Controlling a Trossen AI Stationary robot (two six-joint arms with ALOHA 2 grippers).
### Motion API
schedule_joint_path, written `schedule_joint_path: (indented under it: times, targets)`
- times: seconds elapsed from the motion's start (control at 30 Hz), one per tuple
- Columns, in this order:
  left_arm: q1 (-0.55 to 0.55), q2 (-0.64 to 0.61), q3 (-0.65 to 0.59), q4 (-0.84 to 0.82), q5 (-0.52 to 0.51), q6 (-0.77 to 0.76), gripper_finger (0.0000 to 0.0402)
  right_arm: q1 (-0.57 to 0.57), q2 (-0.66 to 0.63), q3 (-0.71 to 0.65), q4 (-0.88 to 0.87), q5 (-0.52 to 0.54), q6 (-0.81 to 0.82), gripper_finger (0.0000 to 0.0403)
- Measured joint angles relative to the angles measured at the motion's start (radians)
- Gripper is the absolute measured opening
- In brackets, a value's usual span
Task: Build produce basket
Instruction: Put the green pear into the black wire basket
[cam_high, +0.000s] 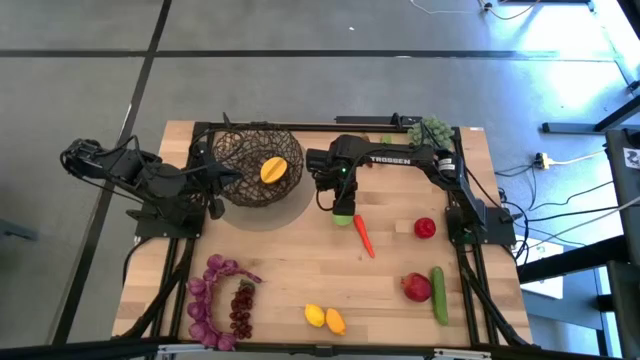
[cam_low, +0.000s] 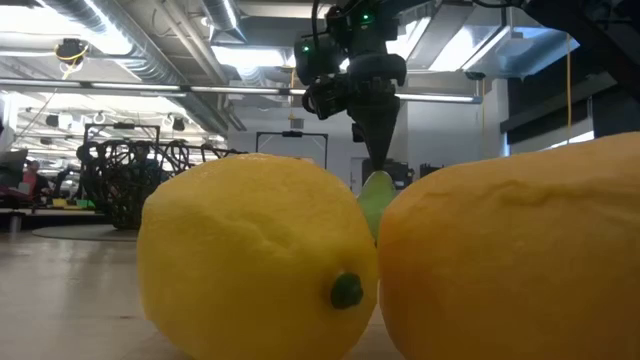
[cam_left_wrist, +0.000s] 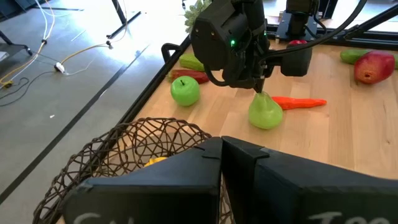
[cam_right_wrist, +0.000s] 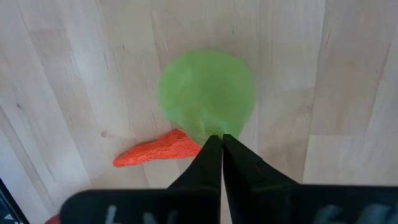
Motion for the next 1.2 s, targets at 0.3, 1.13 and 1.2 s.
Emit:
schedule_joint_path:
  times: [0.3,1.13,1.2]
  targets:
    - [0.0,0.0,0.0,0.0,0.0,0.0,0.0,0.001,0.0,0.133,-0.073,0.043,0.004,0.0]
    - [0.0,0.0,0.0,-0.001,0.0,0.0,0.0,-0.06,-0.03,0.399,-0.035,0.273,0.028,0.0]
    - [0.0,0.0,0.0,-0.001,0.0,0.0,0.0,-0.072,-0.03,0.399,-0.008,0.273,0.021,0.0]
